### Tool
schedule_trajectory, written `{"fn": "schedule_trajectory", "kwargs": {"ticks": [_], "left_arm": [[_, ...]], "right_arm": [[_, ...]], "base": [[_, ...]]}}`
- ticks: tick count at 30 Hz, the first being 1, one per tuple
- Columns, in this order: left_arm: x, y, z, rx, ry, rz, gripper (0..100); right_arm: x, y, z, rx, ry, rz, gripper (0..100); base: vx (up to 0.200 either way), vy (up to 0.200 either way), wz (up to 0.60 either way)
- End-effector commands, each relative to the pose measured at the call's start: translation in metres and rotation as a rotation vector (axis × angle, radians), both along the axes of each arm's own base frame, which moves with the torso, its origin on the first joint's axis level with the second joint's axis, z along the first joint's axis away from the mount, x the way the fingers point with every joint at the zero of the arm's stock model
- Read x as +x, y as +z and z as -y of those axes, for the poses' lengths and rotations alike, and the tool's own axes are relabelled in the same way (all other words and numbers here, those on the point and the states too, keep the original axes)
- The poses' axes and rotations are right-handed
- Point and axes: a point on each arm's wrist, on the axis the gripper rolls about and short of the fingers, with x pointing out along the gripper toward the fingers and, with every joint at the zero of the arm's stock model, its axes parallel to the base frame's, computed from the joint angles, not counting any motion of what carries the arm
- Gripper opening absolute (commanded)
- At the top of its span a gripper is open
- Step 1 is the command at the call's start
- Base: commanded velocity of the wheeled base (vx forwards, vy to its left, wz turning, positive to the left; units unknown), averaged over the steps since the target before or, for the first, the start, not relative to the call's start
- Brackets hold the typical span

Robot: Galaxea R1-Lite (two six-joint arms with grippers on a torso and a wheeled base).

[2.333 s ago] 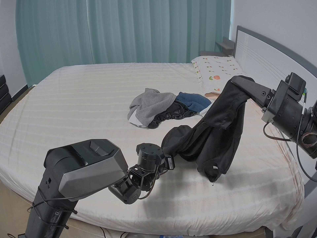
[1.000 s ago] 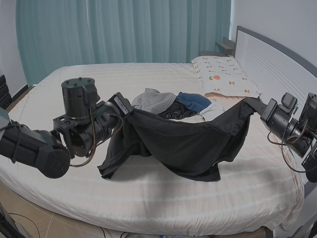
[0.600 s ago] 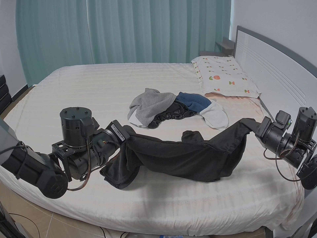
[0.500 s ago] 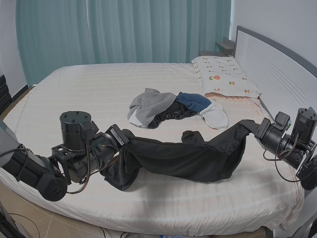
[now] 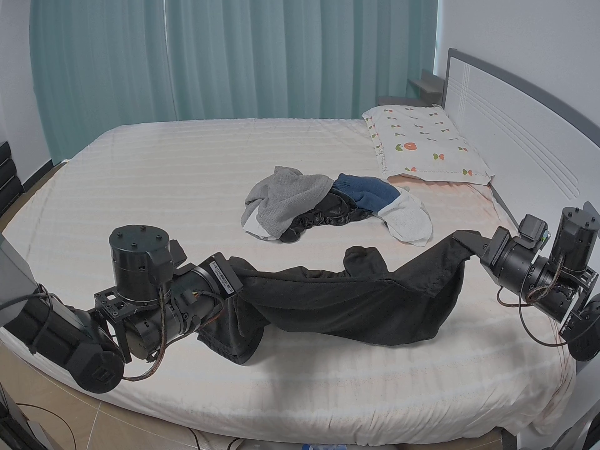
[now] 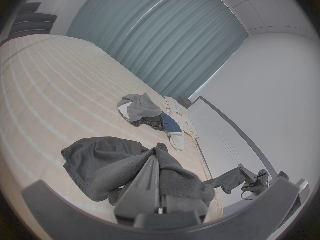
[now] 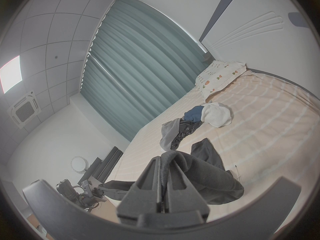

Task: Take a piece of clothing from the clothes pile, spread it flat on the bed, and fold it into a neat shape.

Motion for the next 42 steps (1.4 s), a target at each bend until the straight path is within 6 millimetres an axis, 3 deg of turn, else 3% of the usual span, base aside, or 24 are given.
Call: {"fn": "schedule_trajectory", "kwargs": {"ticks": [1,12,19,37,42], "left_arm": [[-0.002,-0.002,-0.001,0.005,0.001,-0.008,0],[-0.006,-0.009,-0.004,0.023,0.002,-0.033,0],[-0.005,-0.001,-0.007,-0.043,0.020,-0.028,0],[0.000,0.011,-0.017,-0.065,0.065,0.012,0],[-0.001,0.018,-0.020,-0.077,0.075,0.034,0]], "right_arm": [[-0.001,0.000,-0.004,0.000,0.014,-0.001,0],[0.000,-0.006,-0.005,-0.010,0.011,-0.024,0],[-0.002,-0.007,-0.010,-0.012,0.029,-0.026,0],[0.010,0.000,-0.016,-0.014,-0.103,0.017,0],[0.014,0.006,-0.018,0.029,-0.123,0.107,0]], "base": [[-0.200,0.000,0.00],[-0.055,0.000,0.00],[0.000,0.000,0.00],[0.000,0.200,0.00],[0.000,0.200,0.00]]}}
